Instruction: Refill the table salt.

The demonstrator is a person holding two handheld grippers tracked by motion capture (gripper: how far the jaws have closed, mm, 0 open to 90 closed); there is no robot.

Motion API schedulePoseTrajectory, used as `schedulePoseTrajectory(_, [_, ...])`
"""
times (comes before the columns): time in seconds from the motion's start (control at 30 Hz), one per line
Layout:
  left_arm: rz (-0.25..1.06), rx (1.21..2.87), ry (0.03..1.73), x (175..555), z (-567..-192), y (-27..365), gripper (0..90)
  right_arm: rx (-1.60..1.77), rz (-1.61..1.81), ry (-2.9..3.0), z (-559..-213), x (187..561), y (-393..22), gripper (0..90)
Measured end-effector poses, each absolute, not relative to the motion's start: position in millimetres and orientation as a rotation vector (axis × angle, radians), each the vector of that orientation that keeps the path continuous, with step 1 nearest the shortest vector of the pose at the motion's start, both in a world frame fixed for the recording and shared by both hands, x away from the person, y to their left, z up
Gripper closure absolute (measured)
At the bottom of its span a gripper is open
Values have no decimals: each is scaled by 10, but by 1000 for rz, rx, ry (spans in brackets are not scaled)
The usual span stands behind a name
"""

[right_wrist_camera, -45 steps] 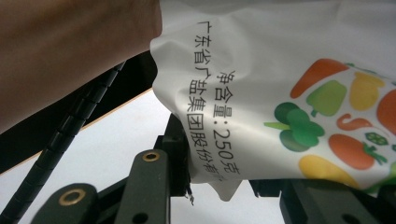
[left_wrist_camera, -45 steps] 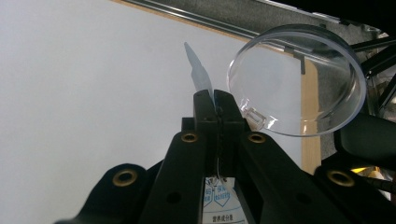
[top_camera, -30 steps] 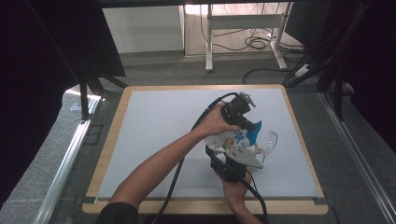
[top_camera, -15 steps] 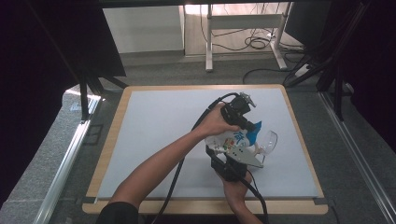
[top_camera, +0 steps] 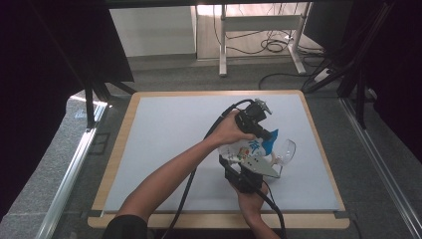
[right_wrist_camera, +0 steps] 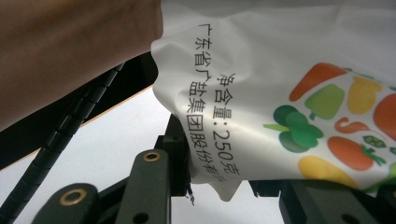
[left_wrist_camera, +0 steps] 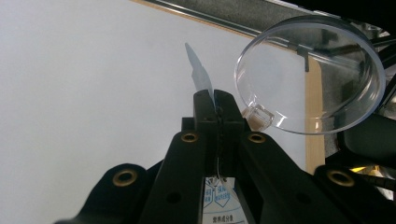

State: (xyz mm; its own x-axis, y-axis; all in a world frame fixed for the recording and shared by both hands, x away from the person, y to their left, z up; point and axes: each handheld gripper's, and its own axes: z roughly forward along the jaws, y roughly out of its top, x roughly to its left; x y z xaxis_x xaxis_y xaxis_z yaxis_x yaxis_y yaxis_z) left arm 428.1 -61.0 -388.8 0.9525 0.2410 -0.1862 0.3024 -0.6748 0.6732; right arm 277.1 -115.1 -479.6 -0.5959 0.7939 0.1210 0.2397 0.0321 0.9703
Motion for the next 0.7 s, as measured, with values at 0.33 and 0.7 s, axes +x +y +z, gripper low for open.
schedulePoseTrajectory(0.33, [-104,2339,372,4281,-3873,-603,900,1045,1597,1852,-4792,2761,-1147,653])
schedulePoseTrajectory(0.7, [-117,2347,359,4310,-3846,-631,900,1083,1614,1828,-4762,2767,-1143,652])
